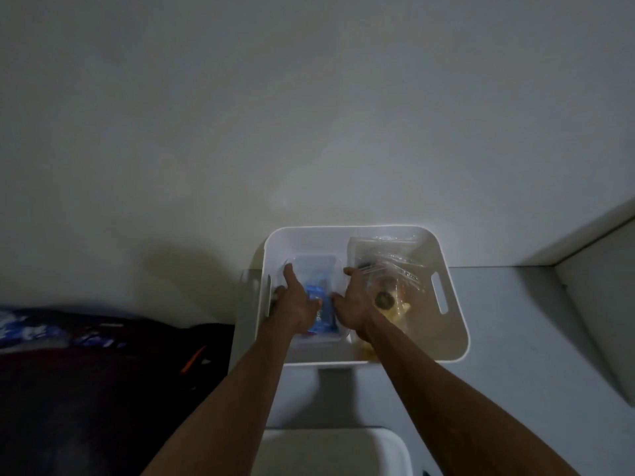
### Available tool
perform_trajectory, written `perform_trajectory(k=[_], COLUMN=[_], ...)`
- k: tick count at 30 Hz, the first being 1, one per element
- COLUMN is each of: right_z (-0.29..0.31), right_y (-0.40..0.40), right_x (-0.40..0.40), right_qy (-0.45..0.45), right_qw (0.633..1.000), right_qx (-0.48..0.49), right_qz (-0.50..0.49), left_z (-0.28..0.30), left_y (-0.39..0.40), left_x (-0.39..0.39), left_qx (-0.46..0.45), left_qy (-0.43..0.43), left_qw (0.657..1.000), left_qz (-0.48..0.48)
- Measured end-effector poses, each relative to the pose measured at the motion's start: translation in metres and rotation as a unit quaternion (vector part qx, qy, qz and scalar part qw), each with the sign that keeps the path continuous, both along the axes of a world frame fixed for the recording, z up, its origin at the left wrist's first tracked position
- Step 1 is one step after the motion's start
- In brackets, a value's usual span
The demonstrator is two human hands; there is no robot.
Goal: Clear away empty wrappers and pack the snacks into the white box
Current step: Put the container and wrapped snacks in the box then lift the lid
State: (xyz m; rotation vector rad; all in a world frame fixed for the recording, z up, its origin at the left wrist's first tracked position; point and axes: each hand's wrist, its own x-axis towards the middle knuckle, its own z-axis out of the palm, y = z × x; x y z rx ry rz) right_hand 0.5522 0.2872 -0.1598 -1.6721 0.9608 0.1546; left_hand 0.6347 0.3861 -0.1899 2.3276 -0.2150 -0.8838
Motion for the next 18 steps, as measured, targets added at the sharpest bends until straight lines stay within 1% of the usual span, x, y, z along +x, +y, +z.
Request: perform_trajectory(k=[2, 7, 9, 14, 18], right_z=[0.001, 0.018, 0.033, 0.074, 0.109], right_y=[0.000, -0.005, -0.009, -0.025, -0.055], right_x=[0.001, -0.011, -0.021, -0.068, -0.132], right_qy=[-0.007, -0.007, -0.024, -0.093, -0.157], right_qw=[1.000, 0.999, 0.997, 0.989, 0.975], right_qx=[-0.012, -0.051, -0.068, -0.109, -0.139], right_qz=[0.016, 0.019, 0.017, -0.023, -0.074], left_z=[0.001, 0.035, 0.052, 0.099, 0.132], left_y=[-0.001, -0.011, -0.014, -0.019, -0.030], left_x=[-0.001, -0.018, -0.026, -0.063, -0.123], left_qx=[0.021, 0.014, 0.004, -0.058, -0.133], left_qy=[-0.048, -0.159, -0.179, -0.217, -0.276], left_qw=[0.998, 0.987, 0.984, 0.974, 0.951], left_qz=[-0.022, -0.020, -0.019, 0.005, 0.037])
